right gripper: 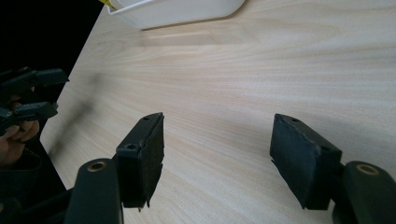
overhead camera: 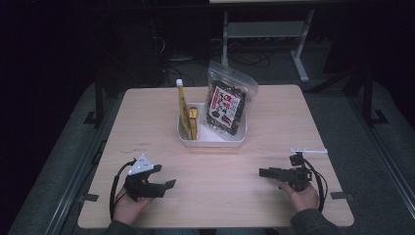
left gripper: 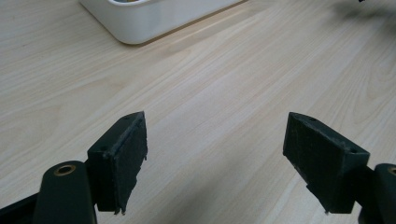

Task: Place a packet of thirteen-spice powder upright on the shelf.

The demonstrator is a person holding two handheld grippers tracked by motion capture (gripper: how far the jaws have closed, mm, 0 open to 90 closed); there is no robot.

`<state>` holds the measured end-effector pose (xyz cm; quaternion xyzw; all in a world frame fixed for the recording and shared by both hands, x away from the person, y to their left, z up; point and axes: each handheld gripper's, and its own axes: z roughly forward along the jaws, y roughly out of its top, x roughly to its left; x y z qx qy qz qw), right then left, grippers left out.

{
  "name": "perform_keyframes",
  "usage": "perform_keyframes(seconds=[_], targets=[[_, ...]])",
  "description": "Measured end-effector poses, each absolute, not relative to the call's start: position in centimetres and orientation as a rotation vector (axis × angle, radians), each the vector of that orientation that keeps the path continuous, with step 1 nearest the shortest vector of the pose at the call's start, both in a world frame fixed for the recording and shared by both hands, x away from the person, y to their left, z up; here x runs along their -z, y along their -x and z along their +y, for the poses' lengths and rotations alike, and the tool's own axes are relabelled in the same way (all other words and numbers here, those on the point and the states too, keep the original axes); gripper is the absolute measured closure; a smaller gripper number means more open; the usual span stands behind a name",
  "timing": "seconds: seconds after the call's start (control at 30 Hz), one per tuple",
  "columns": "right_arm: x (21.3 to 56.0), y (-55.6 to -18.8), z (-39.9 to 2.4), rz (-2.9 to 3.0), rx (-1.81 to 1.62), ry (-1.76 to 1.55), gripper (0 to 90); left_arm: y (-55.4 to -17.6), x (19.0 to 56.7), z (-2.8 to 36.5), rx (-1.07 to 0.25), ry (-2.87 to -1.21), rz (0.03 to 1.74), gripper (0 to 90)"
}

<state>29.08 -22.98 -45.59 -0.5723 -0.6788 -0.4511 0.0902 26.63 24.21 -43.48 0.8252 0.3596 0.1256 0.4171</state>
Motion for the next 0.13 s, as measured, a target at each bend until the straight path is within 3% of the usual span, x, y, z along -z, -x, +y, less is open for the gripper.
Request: perform_keyframes(seconds=[0.13], targets=[[45.69,-28.89,-22.83,-2.034,1.338,1.692,33.7,-26.65,43.50,24.19,-0.317,-2.072,0.902,21.4]])
